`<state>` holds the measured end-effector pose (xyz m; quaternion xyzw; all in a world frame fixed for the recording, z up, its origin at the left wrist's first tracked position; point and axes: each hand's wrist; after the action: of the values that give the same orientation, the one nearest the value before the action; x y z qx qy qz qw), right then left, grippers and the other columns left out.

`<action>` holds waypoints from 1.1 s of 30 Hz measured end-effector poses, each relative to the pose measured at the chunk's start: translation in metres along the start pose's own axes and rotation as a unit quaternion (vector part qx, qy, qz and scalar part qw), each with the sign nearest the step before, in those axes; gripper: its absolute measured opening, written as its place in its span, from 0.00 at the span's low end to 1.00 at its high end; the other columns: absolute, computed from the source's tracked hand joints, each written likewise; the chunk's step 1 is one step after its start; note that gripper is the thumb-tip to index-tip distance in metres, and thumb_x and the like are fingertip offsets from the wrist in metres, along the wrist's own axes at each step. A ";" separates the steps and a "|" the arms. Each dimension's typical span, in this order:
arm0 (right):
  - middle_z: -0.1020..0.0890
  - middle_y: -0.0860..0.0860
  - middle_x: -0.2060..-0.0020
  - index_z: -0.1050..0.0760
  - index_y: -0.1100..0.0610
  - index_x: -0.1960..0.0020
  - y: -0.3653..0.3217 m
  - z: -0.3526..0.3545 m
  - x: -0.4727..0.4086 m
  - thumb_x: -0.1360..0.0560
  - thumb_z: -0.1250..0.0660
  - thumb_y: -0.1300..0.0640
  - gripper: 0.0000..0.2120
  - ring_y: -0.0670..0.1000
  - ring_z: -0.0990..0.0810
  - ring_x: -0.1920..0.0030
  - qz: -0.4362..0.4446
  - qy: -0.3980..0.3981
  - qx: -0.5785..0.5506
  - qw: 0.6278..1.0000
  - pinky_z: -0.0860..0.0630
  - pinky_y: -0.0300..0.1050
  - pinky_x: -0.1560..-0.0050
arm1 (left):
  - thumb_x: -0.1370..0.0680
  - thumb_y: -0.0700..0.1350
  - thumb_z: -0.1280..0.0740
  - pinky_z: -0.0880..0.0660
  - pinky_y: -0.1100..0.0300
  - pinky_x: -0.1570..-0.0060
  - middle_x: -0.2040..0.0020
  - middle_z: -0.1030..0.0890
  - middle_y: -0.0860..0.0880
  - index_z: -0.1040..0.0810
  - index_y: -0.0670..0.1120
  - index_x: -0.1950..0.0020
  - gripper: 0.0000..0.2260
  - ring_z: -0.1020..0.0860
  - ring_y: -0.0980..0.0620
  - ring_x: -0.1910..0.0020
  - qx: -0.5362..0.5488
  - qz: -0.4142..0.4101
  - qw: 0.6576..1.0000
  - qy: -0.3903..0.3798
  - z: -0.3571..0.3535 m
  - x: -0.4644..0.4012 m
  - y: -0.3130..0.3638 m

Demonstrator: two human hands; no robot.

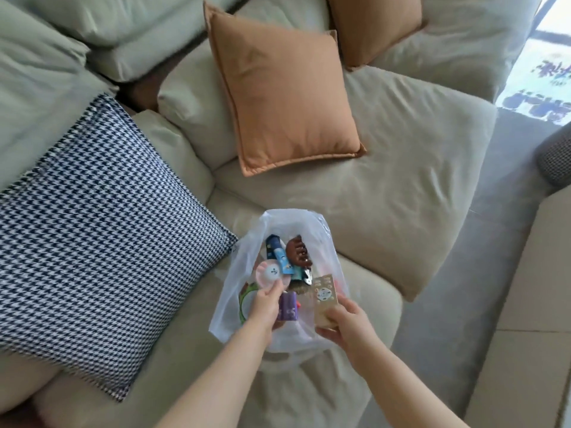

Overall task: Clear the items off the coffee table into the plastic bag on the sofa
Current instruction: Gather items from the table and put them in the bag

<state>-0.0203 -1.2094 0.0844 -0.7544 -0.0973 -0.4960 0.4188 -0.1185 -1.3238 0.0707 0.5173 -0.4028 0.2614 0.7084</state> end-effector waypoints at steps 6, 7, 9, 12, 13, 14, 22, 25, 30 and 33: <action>0.22 0.58 0.50 0.30 0.64 0.37 -0.008 -0.043 -0.048 0.25 0.40 0.71 0.17 0.56 0.20 0.55 0.009 0.050 -0.007 0.999 0.21 0.47 0.57 | 0.25 0.42 0.30 0.29 0.61 0.62 0.59 0.23 0.48 0.29 0.43 0.49 0.10 0.25 0.52 0.63 -0.033 -0.047 0.998 -0.001 0.018 -0.046 0.021; 0.23 0.57 0.48 0.33 0.62 0.34 -0.011 -0.046 -0.055 0.24 0.39 0.70 0.19 0.57 0.21 0.51 0.012 0.048 -0.018 0.999 0.21 0.48 0.53 | 0.24 0.40 0.31 0.28 0.60 0.60 0.58 0.23 0.47 0.30 0.43 0.49 0.09 0.24 0.52 0.61 -0.037 -0.058 0.998 -0.005 0.017 -0.051 0.028; 0.24 0.53 0.48 0.36 0.58 0.30 -0.014 -0.049 -0.066 0.23 0.39 0.66 0.23 0.55 0.22 0.49 0.016 0.040 0.039 0.998 0.22 0.50 0.47 | 0.24 0.38 0.32 0.25 0.57 0.54 0.51 0.24 0.46 0.32 0.45 0.45 0.11 0.23 0.49 0.54 -0.058 -0.073 0.996 -0.008 0.014 -0.058 0.037; 0.23 0.53 0.44 0.33 0.57 0.31 -0.012 -0.040 -0.066 0.24 0.39 0.61 0.21 0.55 0.22 0.45 0.073 0.086 0.334 0.936 0.24 0.52 0.43 | 0.24 0.34 0.34 0.21 0.51 0.52 0.49 0.24 0.47 0.32 0.46 0.45 0.12 0.23 0.48 0.52 -0.079 -0.081 0.993 -0.023 0.012 -0.053 0.041; 0.23 0.54 0.43 0.30 0.56 0.33 -0.011 -0.034 -0.062 0.24 0.40 0.62 0.19 0.56 0.24 0.42 0.113 0.119 0.397 0.903 0.26 0.50 0.42 | 0.24 0.34 0.34 0.21 0.48 0.50 0.50 0.23 0.47 0.30 0.47 0.47 0.11 0.22 0.47 0.51 -0.089 -0.092 0.992 -0.014 0.012 -0.052 0.039; 0.23 0.54 0.42 0.28 0.56 0.35 -0.010 -0.027 -0.059 0.25 0.40 0.62 0.18 0.56 0.26 0.39 0.153 0.155 0.442 0.870 0.29 0.48 0.41 | 0.25 0.35 0.34 0.21 0.46 0.47 0.50 0.23 0.48 0.29 0.48 0.48 0.11 0.22 0.45 0.49 -0.113 -0.105 0.988 -0.001 0.013 -0.050 0.036; 0.34 0.54 0.28 0.45 0.55 0.25 -0.008 0.000 -0.059 0.22 0.40 0.50 0.29 0.56 0.35 0.29 0.109 0.166 0.500 0.843 0.36 0.49 0.33 | 0.24 0.50 0.33 0.26 0.59 0.54 0.40 0.26 0.48 0.26 0.50 0.39 0.14 0.28 0.51 0.47 -0.417 -0.261 0.836 0.245 0.050 -0.039 0.027; 0.30 0.58 0.31 0.45 0.57 0.25 -0.003 -0.006 -0.064 0.21 0.39 0.50 0.29 0.57 0.30 0.32 0.094 0.129 0.408 0.899 0.32 0.49 0.36 | 0.25 0.55 0.33 0.29 0.54 0.43 0.30 0.33 0.44 0.38 0.47 0.28 0.29 0.31 0.45 0.35 -0.456 -0.199 0.831 0.248 0.063 -0.049 0.021; 0.20 0.53 0.53 0.29 0.54 0.33 -0.006 -0.016 -0.054 0.23 0.36 0.56 0.18 0.53 0.22 0.53 0.137 0.132 0.332 0.924 0.29 0.44 0.53 | 0.20 0.49 0.40 0.28 0.57 0.55 0.46 0.21 0.44 0.26 0.43 0.42 0.12 0.24 0.47 0.53 -0.371 -0.177 0.895 0.176 0.069 -0.042 0.018; 0.20 0.52 0.54 0.26 0.53 0.35 -0.018 -0.016 -0.037 0.23 0.35 0.55 0.17 0.51 0.22 0.56 0.151 0.139 0.291 0.934 0.25 0.46 0.52 | 0.20 0.50 0.40 0.32 0.59 0.64 0.57 0.22 0.46 0.24 0.42 0.50 0.12 0.26 0.49 0.60 -0.350 -0.239 0.889 0.173 0.076 -0.019 0.029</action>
<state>-0.0592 -1.1997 0.0662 -0.5286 -0.0636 -0.4768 0.6994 -0.1744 -1.3849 0.0806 0.2627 -0.2036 0.0112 0.9431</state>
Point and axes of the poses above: each hand's wrist, its own x-axis away from the middle knuckle, its own z-axis out of the back of the hand, y = z × x
